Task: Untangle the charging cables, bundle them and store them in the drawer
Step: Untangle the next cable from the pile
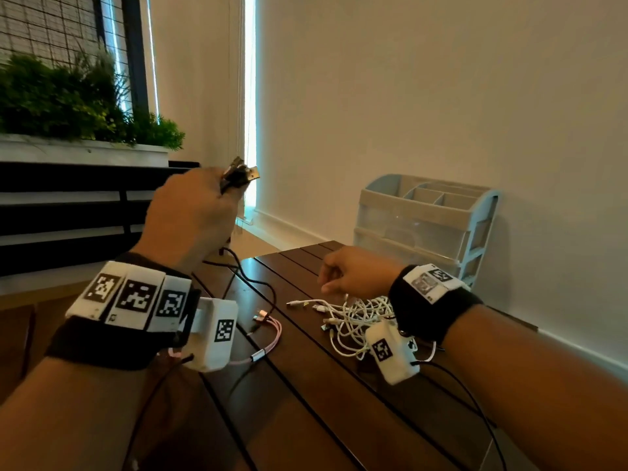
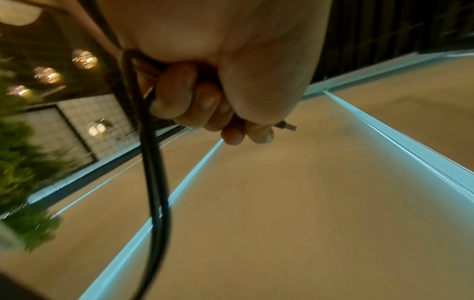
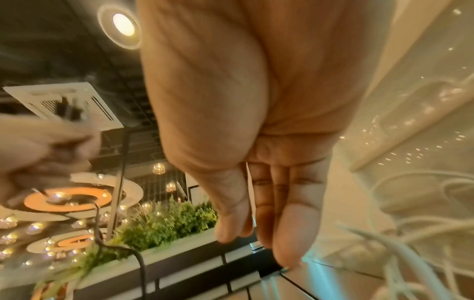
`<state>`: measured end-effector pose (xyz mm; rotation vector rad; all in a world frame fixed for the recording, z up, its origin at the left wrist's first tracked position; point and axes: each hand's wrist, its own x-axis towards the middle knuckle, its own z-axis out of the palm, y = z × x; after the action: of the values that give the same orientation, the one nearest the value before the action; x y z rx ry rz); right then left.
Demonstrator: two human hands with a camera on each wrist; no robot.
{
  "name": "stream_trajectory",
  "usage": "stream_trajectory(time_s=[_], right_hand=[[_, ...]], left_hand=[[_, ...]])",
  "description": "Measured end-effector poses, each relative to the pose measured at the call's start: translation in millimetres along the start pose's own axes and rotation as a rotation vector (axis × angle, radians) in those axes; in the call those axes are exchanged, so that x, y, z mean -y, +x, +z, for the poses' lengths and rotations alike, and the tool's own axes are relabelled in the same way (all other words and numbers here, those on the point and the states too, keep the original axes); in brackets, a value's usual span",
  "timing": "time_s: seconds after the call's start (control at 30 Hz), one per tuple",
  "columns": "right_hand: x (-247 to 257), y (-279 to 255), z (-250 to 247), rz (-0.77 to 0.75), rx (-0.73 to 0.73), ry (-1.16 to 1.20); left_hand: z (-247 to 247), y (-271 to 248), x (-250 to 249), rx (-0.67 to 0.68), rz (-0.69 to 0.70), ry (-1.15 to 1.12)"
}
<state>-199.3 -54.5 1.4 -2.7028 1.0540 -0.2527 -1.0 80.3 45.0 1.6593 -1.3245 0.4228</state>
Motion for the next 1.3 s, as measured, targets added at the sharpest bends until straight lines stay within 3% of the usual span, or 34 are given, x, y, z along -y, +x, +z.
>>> stream_trajectory(time_s=[0.1, 0.17, 0.33, 0.53, 0.63, 0.9, 1.07, 1.3], right_hand=[[-6.9, 18.6, 18.7, 0.041, 0.006, -0.102], [-7.2, 33.3, 32.6, 0.099, 0.046, -0.192], [-14.2, 68.0, 60.1, 0.235, 0.173, -0.395], [-33.1, 93.2, 79.2, 0.291, 0.288, -0.526], [-40.9, 102.5, 80.5, 0.359, 0.277, -0.558], [-58.8, 119.2, 87.1, 0.299, 0.257, -0.56], [-29.9, 81.2, 68.0, 0.274, 0.217, -0.38], [-26.9, 48.5, 18.2, 0.265, -0.098, 0.236]], left_hand=[[1.7, -6.4, -11.4, -0.019, 0.116, 0.191], [10.4, -10.4, -13.7, 0.049, 0.131, 0.272], [35.3, -12.9, -3.2, 0.281, -0.022, 0.293], [43.1, -13.9, 3.8, 0.269, -0.099, 0.27], [44.3, -13.3, 3.1, 0.265, -0.108, 0.272], [45.6, -13.7, 3.2, 0.29, -0.095, 0.252], [45.0, -14.7, 1.4, 0.304, -0.096, 0.218], [55.4, -16.5, 3.7, 0.448, -0.2, -0.178]])
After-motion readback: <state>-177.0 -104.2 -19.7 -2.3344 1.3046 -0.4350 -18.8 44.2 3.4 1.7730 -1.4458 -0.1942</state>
